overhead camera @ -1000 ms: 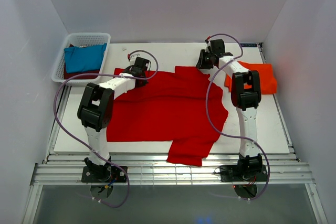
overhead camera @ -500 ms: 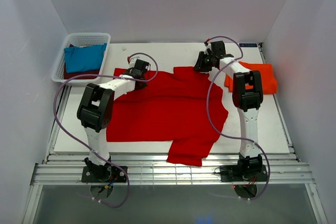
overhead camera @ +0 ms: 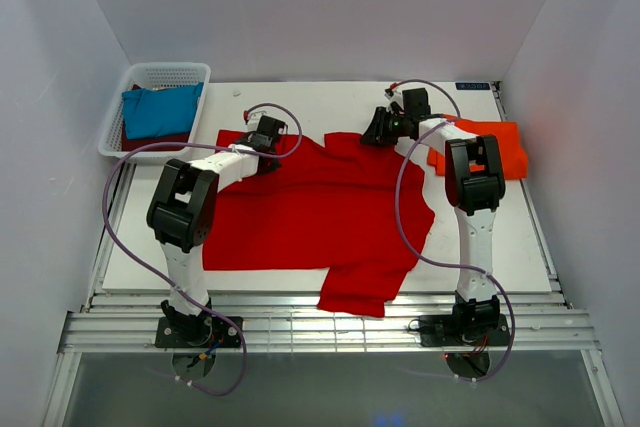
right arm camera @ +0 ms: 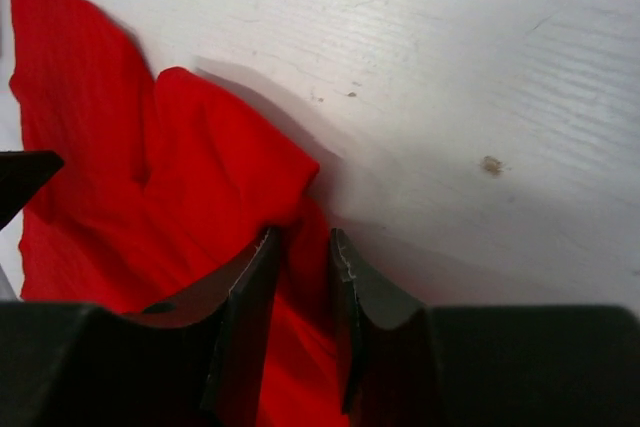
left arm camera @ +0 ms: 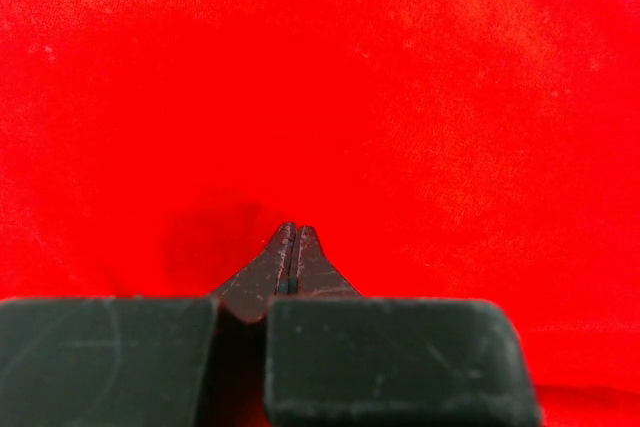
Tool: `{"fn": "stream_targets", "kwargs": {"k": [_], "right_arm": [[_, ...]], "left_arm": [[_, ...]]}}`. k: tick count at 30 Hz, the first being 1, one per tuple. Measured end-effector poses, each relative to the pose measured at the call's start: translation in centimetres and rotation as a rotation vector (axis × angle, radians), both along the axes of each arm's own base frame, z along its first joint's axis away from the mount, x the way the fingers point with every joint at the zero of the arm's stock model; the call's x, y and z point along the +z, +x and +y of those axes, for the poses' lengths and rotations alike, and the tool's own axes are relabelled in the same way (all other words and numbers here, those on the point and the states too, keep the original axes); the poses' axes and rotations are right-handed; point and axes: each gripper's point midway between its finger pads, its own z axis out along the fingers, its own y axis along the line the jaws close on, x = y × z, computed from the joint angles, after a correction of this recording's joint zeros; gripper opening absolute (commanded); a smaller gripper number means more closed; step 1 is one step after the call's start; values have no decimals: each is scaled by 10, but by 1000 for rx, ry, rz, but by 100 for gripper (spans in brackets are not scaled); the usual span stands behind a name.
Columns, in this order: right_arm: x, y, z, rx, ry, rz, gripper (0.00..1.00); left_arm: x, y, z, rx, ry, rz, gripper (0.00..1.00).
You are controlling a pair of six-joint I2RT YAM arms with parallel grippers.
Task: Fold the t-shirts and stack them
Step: Fold the tshirt
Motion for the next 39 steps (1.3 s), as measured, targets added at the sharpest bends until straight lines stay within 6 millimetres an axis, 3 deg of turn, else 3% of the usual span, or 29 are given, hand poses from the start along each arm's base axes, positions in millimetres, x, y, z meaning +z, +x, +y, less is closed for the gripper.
{"fn": "stream_targets", "kwargs": {"k": [3, 28, 33, 39], "right_arm": [[4, -5, 4, 9, 32, 1, 33], [44, 19, 20, -47, 176, -63, 33], [44, 25, 29, -29, 191, -73, 34], [23, 24, 39, -24, 156, -49, 41]], "left_arm": [[-1, -1, -2, -4, 1, 2, 0], [-1, -4, -5, -19, 27, 1, 0], [-1, -4, -5, -20, 32, 0, 0], [-1, -5, -4, -16, 37, -1, 0]]}}
